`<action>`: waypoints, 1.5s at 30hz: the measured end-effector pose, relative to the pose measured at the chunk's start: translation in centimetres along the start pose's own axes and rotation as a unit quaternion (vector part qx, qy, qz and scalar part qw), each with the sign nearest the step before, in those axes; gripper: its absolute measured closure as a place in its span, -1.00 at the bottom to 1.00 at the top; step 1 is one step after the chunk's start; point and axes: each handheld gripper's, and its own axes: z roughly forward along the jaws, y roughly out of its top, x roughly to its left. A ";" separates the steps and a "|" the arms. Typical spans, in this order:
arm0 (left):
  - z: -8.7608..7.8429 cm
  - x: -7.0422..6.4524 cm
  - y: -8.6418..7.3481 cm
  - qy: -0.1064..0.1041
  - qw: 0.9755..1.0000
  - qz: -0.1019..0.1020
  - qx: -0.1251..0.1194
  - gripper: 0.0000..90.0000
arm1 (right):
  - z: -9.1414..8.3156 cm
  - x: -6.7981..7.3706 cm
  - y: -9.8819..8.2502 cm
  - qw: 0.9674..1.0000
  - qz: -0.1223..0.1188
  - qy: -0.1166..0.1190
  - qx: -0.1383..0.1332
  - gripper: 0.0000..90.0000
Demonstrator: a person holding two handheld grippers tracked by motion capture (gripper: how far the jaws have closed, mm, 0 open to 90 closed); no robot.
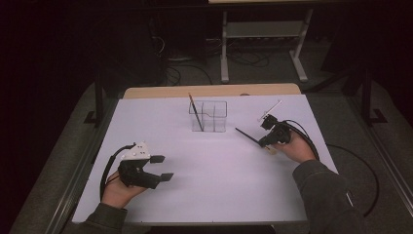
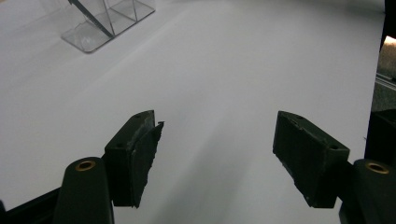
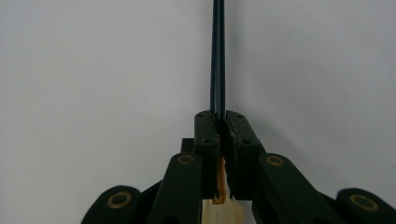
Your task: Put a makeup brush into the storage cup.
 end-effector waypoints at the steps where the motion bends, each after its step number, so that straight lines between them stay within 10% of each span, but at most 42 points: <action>1: 0.0 0.0 0.0 0.000 1.000 0.000 0.000 -0.34 | -0.1 0.2 0.0 1.000 -0.003 0.001 -0.001 0.86; 17: 0.1 -0.1 0.1 -0.004 1.000 0.004 0.002 -0.33 | -2.4 3.0 0.5 0.997 -0.069 0.024 -0.018 0.86; 45: 0.1 -0.4 0.5 -0.012 1.000 0.010 -0.006 -0.32 | -3.2 9.3 2.7 0.983 -0.175 0.053 -0.019 0.86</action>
